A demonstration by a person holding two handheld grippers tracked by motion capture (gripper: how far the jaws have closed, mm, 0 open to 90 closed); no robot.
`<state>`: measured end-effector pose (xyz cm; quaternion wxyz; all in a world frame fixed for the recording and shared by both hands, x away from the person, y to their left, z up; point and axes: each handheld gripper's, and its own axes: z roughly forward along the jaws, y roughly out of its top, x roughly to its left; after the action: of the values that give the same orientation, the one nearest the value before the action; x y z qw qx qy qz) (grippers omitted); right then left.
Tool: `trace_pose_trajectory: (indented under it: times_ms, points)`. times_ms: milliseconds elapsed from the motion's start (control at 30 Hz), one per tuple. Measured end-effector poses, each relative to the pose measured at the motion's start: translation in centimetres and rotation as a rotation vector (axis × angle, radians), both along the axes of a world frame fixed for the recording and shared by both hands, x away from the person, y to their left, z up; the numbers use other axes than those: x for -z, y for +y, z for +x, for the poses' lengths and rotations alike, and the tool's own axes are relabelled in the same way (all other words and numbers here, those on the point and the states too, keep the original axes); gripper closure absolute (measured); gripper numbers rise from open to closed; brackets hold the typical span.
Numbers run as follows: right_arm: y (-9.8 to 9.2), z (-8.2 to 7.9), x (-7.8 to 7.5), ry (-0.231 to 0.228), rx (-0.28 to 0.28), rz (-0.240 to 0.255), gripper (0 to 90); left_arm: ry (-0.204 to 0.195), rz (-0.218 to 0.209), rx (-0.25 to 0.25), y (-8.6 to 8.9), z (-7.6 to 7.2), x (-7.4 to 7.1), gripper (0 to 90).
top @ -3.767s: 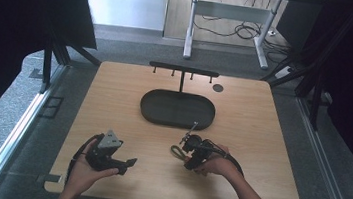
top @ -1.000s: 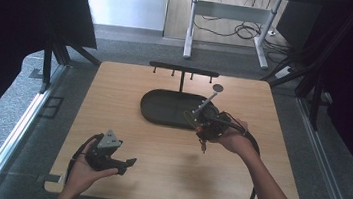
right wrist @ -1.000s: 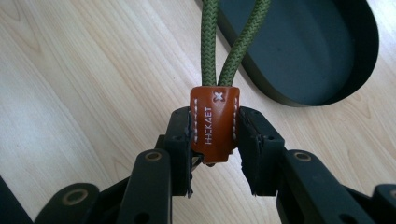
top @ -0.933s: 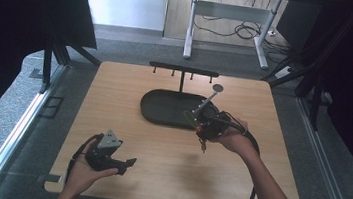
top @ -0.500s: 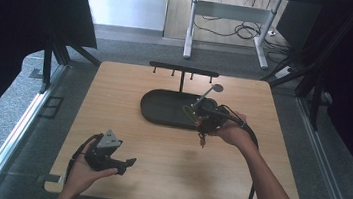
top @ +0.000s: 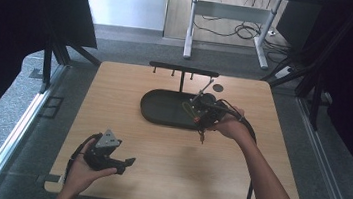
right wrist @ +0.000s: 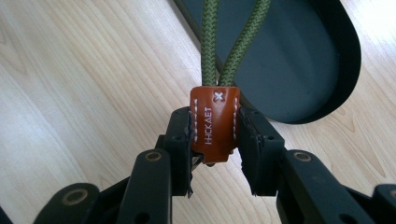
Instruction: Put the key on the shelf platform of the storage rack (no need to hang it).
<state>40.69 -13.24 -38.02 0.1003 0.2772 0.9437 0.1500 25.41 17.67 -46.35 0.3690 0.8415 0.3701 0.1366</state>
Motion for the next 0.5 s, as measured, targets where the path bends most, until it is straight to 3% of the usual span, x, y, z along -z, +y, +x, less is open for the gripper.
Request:
trace_pose_trajectory:
  times_ms: [500]
  points:
    - [0.4,1.9,-0.5,-0.010,0.002,-0.008,66.4,0.002,-0.003,0.001,0.1,0.0,0.0,21.4]
